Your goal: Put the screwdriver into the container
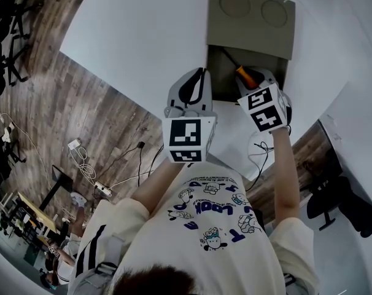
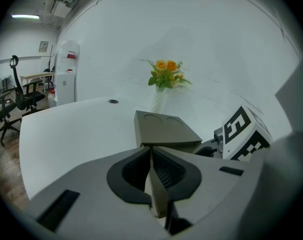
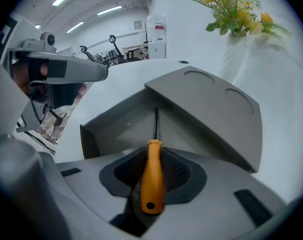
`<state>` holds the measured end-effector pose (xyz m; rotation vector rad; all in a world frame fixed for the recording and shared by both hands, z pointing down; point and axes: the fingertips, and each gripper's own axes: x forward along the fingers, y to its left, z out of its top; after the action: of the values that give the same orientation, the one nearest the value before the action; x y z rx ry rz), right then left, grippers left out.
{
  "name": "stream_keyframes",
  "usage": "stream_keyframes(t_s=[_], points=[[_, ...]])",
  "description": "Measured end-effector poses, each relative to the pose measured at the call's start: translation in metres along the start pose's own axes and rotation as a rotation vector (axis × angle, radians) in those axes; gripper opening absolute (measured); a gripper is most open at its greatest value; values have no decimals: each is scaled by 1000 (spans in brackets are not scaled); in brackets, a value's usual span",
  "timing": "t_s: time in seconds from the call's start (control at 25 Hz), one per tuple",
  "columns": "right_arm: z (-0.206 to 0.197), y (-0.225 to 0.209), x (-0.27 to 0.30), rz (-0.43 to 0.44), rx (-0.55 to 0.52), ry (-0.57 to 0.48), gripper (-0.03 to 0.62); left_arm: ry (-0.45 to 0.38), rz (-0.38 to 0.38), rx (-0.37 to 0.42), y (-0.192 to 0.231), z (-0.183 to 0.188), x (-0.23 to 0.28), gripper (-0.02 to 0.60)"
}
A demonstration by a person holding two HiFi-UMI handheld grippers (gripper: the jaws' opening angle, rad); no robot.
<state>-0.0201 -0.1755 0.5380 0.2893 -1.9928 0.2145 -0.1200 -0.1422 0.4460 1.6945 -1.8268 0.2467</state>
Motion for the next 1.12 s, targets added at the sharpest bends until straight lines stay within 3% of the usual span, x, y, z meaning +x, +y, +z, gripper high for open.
stream_keyframes(t_s=[0.44,0.8,1.12], points=[[15,-1,-17,-26,30,-56,155,-22,-13,9,-5,7,-6,29],[53,-6,-82,-176,238,-352,63,-82,-46,47,-22,35,-19,29],[57,-9,-148,-315,391,-547,44,-169,-99,101,-57,68,-39,29]])
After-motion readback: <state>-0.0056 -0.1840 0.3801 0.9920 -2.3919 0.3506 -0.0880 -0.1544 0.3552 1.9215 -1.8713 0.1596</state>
